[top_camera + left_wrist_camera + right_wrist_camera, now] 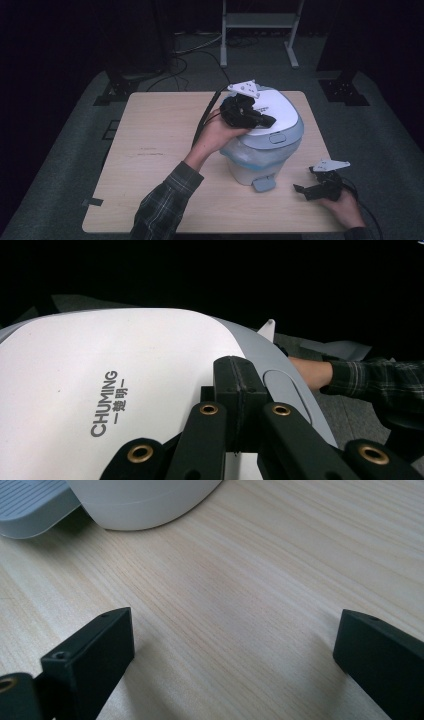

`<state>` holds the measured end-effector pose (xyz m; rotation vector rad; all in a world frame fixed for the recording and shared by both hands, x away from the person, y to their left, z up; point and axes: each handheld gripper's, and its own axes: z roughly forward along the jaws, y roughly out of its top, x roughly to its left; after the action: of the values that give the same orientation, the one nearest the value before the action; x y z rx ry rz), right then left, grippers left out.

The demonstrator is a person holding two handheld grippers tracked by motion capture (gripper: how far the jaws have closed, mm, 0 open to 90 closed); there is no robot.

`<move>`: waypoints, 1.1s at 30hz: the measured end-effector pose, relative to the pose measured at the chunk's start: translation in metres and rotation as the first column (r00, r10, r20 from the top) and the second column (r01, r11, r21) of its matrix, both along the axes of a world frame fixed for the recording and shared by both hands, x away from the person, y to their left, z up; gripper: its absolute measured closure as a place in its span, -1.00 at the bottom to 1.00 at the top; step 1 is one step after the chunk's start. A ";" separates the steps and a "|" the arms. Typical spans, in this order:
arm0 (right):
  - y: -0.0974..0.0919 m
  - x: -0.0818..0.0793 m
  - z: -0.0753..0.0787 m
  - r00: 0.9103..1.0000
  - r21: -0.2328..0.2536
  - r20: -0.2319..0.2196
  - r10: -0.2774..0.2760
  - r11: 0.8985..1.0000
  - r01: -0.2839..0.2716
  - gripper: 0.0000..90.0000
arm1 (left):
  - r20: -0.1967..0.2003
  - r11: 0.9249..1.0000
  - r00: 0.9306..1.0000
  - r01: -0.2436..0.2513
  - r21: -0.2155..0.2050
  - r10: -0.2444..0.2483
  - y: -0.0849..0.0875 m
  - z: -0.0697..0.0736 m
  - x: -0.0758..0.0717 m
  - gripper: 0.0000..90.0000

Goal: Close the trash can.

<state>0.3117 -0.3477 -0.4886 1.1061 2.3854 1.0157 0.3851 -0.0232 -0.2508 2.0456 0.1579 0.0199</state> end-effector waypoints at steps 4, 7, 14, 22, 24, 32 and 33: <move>0.000 0.000 0.000 1.000 0.001 0.001 0.000 1.000 0.000 -0.95 | 0.019 1.000 1.000 -0.007 0.013 0.007 -0.001 -0.003 -0.001 1.00; 0.000 0.000 0.000 1.000 0.001 0.001 0.000 1.000 0.000 -0.95 | 0.025 1.000 1.000 -0.002 -0.006 0.003 0.000 -0.003 0.000 1.00; 0.000 -0.001 0.000 1.000 0.000 0.002 0.001 1.000 -0.001 -0.95 | 0.027 0.997 0.999 -0.020 -0.080 0.022 0.017 -0.002 -0.008 0.27; 0.000 -0.003 0.000 1.000 0.001 0.001 0.000 1.000 0.000 -0.95 | 0.018 0.995 0.998 -0.057 -0.085 0.059 0.059 -0.003 -0.032 -0.36; 0.000 -0.003 0.000 1.000 0.001 0.001 0.000 1.000 0.000 -0.95 | 0.033 0.993 0.996 -0.076 -0.085 0.079 0.069 -0.004 -0.039 -0.45; 0.000 -0.003 0.000 1.000 0.001 0.002 0.000 1.000 0.000 -0.95 | 0.054 0.985 0.985 -0.161 -0.068 0.165 0.109 -0.017 -0.059 -0.63; 0.000 -0.003 0.000 1.000 0.001 0.001 0.000 1.000 0.000 -0.95 | 0.054 0.982 0.983 -0.172 -0.073 0.177 0.114 -0.020 -0.060 -0.63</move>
<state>0.3092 -0.3477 -0.4886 1.1055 2.3842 1.0175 0.3247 0.0905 -0.2711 1.9552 0.2958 0.1834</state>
